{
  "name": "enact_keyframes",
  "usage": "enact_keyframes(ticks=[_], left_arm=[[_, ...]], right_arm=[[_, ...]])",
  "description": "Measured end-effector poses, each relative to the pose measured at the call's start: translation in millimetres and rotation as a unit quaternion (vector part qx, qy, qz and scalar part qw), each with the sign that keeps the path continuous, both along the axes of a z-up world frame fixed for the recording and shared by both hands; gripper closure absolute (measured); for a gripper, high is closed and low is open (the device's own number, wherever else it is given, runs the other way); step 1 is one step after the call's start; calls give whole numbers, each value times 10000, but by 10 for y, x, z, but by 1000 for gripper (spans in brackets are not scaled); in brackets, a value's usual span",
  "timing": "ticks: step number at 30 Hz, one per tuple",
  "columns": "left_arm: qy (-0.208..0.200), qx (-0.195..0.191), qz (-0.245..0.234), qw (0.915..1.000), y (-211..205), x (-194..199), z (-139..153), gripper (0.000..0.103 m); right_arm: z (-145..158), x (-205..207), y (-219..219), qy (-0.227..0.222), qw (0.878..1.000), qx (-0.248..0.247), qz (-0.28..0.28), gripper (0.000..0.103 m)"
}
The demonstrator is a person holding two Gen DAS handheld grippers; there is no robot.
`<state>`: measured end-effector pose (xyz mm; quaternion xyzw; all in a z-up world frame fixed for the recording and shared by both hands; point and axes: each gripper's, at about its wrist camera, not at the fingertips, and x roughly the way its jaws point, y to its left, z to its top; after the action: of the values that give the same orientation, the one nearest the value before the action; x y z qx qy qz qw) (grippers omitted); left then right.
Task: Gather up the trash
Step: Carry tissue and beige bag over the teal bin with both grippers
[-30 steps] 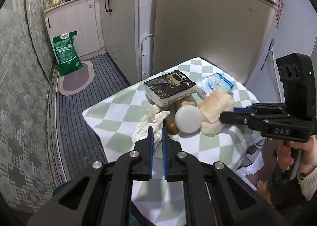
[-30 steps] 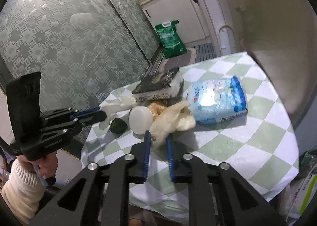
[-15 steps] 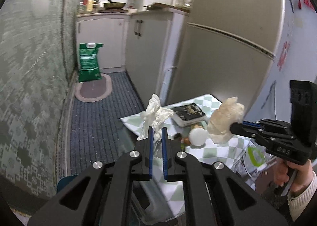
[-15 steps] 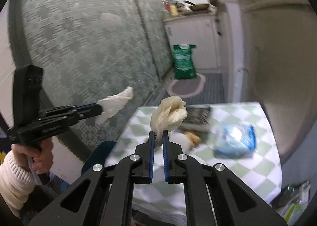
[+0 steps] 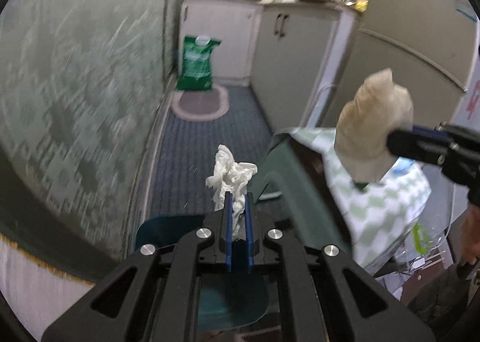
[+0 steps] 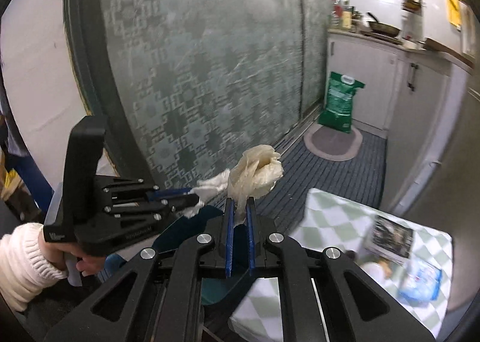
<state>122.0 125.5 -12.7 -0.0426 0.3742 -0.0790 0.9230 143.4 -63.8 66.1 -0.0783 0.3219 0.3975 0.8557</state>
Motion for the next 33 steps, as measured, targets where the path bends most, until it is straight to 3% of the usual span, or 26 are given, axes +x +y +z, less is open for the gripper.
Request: enact_keyframes(ticks=[9, 22, 27, 30, 33], left_arm=[[831, -52, 243, 9962, 372, -91, -680, 95], [1902, -36, 296, 9813, 635, -27, -1497, 95], [2102, 66, 209, 9774, 604, 18, -1620, 94], [1952, 425, 257, 9795, 571, 5, -1563, 73], [1806, 280, 297, 9827, 631, -11, -1435, 72]], right_arm=[[-513, 15, 581, 490, 9976, -432, 223, 95], [-1241, 24, 1019, 1110, 9873, -1101, 279, 95], [-1369, 77, 1136, 1225, 9846, -1217, 289, 95], [-1444, 100, 1170, 1275, 9830, -1291, 275, 95], [-1524, 108, 1178, 1328, 9815, -1359, 253, 95]])
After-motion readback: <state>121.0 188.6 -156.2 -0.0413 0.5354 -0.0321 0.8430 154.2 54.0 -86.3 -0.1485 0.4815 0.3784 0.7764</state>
